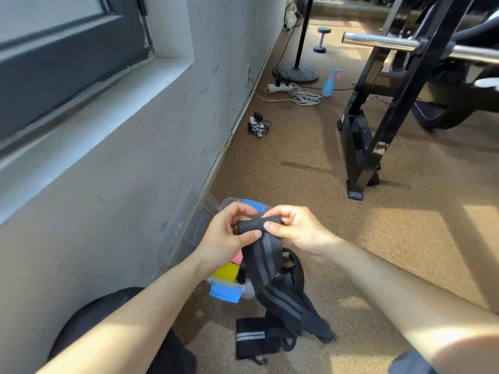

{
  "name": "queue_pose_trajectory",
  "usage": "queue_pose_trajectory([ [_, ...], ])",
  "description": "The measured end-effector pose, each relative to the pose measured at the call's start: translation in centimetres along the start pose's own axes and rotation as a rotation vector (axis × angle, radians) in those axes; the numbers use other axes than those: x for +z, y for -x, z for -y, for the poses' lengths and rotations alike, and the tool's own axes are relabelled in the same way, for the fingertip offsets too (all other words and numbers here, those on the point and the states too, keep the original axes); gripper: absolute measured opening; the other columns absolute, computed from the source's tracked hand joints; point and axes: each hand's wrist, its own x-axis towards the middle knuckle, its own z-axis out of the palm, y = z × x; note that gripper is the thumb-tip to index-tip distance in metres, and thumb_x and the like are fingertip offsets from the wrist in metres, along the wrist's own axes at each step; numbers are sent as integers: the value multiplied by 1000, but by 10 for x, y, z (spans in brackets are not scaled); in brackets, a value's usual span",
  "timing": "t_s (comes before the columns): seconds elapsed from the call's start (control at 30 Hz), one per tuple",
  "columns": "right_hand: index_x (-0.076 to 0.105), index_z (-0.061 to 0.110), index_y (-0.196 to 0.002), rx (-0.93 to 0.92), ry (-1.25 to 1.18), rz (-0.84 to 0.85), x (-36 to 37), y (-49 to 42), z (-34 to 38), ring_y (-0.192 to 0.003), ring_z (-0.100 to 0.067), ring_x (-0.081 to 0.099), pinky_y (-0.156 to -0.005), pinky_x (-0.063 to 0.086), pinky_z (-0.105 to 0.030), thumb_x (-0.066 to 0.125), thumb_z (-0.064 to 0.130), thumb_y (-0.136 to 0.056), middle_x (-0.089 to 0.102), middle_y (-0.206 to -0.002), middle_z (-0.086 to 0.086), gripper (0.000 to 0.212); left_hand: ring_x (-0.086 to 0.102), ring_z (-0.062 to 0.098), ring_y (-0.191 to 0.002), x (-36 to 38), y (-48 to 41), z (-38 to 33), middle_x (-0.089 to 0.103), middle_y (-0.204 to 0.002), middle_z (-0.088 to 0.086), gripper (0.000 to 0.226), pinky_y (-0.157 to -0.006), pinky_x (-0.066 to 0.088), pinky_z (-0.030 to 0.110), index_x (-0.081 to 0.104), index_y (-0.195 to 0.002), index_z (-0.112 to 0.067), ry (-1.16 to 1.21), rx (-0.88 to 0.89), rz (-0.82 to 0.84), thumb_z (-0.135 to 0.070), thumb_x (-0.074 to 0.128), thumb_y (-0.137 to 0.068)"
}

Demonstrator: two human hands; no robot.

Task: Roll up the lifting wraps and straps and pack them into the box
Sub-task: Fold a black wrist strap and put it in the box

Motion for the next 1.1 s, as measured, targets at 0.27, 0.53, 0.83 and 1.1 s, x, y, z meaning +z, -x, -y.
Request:
queue_pose_trajectory([
  [0.27, 72, 3, -103, -157, 66, -62, -10, -4, 3, -82, -10, 70, -72, 55, -22, 71, -4, -90, 73, -91, -6, 15, 75, 19, -92, 4, 0, -11, 76, -104, 12, 21, -76, 60, 29, 67, -117, -11, 86, -65, 81, -24, 56, -105],
  [0.53, 72, 8, -107, -161, 177, -25, -14, -13, 10, -88, -12, 69, -72, 57, -27, 77, 4, -87, 76, -99, -1, 21, 72, 21, -84, 3, -10, -4, 74, -97, 22, 10, -70, 59, 34, 69, -108, -10, 77, 15, -19, -8, 61, -101],
  [0.83, 69, 9, -113, 10, -63, -3, -8, -14, 18, -82, -15, 70, -58, 60, -32, 70, 14, -94, 69, -100, -12, 20, 69, 22, -94, -3, -14, -4, 70, -109, 24, 17, -83, 59, 39, 66, -113, -3, 97, 64, -51, 0, 65, -96],
  [1.1, 67, 7, -107, -46, -71, -29, -6, -12, 10, -79, -8, 70, -61, 58, -25, 71, -8, -88, 68, -93, -7, 24, 74, 18, -96, 0, -15, -8, 76, -108, 10, 21, -85, 58, 32, 68, -120, -15, 106, -144, 10, -21, 65, -100],
])
